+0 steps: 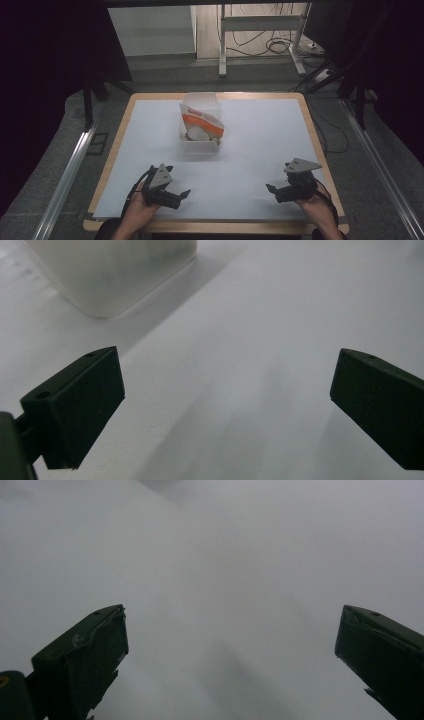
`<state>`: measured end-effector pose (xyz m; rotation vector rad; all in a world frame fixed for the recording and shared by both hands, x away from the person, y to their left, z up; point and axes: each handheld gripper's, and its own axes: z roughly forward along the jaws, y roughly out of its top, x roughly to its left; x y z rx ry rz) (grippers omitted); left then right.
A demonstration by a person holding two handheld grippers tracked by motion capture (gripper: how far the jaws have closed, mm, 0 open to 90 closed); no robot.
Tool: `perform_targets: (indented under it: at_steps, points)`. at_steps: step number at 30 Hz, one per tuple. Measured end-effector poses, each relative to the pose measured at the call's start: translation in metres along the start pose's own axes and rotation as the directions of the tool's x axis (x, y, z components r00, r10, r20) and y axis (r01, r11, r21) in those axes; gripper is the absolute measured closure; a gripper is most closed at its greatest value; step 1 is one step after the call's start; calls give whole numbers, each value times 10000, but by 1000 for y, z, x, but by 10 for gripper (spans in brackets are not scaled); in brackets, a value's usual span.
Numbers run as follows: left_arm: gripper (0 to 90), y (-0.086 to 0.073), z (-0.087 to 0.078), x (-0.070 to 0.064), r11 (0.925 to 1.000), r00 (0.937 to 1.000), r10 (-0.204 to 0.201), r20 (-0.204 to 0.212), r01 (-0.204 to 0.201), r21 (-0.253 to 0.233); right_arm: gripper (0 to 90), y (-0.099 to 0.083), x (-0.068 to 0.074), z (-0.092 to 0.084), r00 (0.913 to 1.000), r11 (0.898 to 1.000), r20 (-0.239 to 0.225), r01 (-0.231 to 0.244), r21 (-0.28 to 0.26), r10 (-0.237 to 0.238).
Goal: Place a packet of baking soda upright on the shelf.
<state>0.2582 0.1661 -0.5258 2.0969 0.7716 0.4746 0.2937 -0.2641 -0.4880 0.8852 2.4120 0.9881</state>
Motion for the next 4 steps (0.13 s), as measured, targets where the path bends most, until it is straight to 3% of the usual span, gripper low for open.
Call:
perform_targets:
  at_steps: [4]
  points:
    - [10, 0, 0, 0, 10000, 10000, 27, 1, -27, 6, 2, 0, -1, 1, 9998, 10000, -167, -91, 0, 91]
